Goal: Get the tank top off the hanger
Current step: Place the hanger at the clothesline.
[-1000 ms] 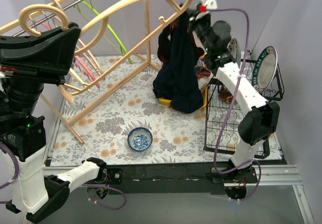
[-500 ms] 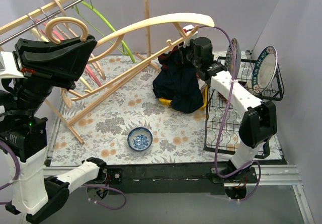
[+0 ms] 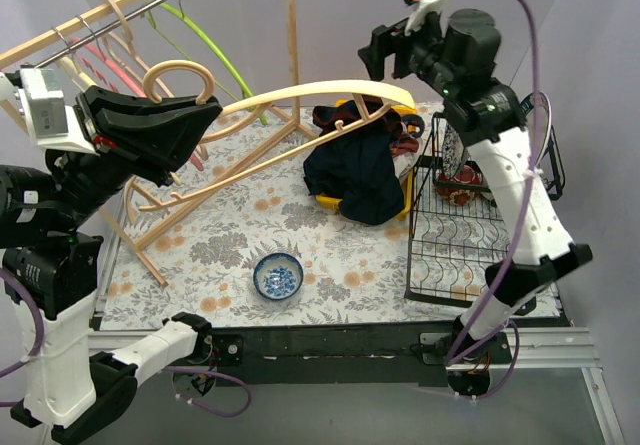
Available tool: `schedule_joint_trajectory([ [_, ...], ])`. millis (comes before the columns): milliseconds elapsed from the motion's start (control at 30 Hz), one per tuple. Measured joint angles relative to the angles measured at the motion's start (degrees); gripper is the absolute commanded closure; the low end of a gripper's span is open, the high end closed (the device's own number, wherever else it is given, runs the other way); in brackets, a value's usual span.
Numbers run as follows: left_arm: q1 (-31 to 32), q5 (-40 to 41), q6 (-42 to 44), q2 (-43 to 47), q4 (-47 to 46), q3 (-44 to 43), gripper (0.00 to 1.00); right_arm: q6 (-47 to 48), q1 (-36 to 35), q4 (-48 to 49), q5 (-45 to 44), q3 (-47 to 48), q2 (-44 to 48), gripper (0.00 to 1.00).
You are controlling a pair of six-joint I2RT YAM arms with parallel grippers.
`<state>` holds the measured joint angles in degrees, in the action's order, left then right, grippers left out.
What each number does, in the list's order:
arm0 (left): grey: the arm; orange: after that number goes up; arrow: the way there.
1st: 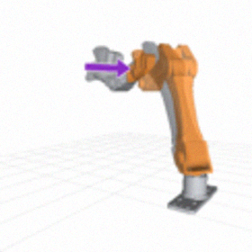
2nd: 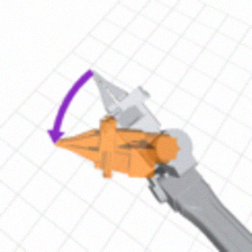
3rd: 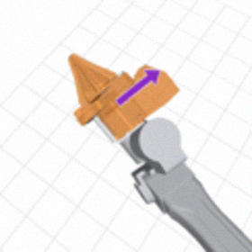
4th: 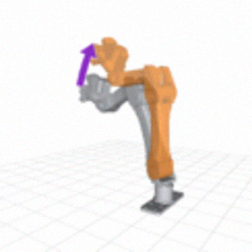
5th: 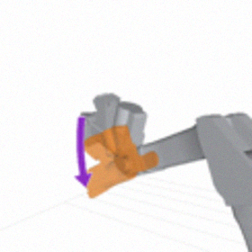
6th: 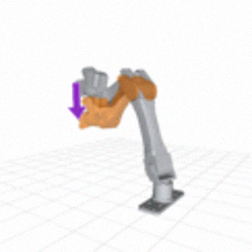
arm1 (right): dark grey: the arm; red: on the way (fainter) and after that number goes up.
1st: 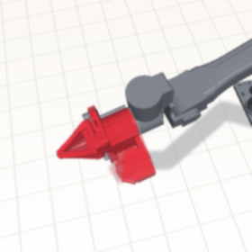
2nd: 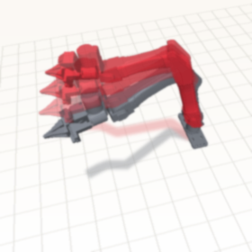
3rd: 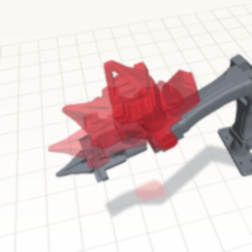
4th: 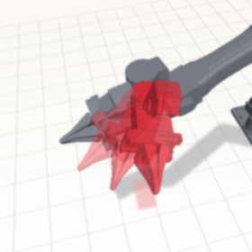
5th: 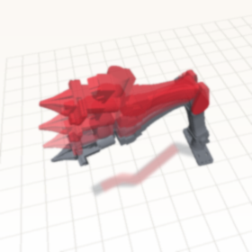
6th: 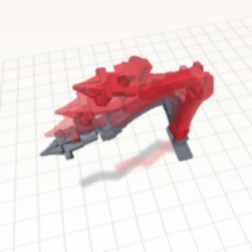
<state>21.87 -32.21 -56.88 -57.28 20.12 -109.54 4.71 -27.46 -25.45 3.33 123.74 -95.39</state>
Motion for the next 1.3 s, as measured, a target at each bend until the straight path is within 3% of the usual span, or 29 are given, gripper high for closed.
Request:
schedule_joint_trajectory([
  [233, 0.0, -0.02, 4.28, -0.09, 6.86, 0.0, 1.0, -2.45, 4.04, -1.64, 7.26, -12.46, 16.17, 0.06],
  [400, 0.0, -1.14, 7.19, -0.13, 10.97, 0.2, 1.0, -3.3, 4.92, -1.51, 12.15, -13.97, 24.61, 0.05],
  [667, 0.0, -7.06, 9.14, -0.55, 14.27, 1.25, 1.0, -9.18, 4.96, 4.0, 40.59, -14.86, 33.33, 0.07],
  [767, 0.0, -9.64, 8.87, -0.92, 14.21, 2.1, 1.0, -15.41, 4.9, 12.35, 52.76, -23.61, 36.33, 0.08],
  [867, 0.0, -11.43, 8.22, -1.62, 14.12, 2.56, 1.0, -19.3, 4.9, 15.34, 59.06, -29.88, 36.09, 0.11],
  [1000, 0.0, -13.07, 7.04, -2.34, 13.46, 2.99, 1.0, -21.11, 4.92, 15.3, 61.83, -34.12, 34.29, 0.3],
  [1067, 0.0, -13.79, 6.29, -2.47, 12.33, 3.58, 1.0, -21.57, 4.92, 15.37, 62.16, -35.17, 33.94, 0.34],
  [1100, 0.0, -14.03, 6.01, -2.47, 11.82, 3.91, 1.0, -21.81, 4.92, 15.32, 62.29, -35.45, 33.97, 0.44],
  [1167, 0.0, -14.8, 4.98, -2.38, 10.1, 5.14, 1.0, -22.27, 4.9, 15.39, 62.47, -35.52, 34.21, 0.55],
  [1267, 0.0, -15.39, 3.54, -2.08, 7.32, 7.21, 1.0, -22.77, 4.9, 15.37, 62.49, -35.54, 35.04, 0.93],
  [1300, -0.02, -15.56, 3.04, -2.14, 6.49, 7.67, 1.0, -22.82, 4.9, 15.37, 62.53, -35.54, 35.34, 0.99],
])
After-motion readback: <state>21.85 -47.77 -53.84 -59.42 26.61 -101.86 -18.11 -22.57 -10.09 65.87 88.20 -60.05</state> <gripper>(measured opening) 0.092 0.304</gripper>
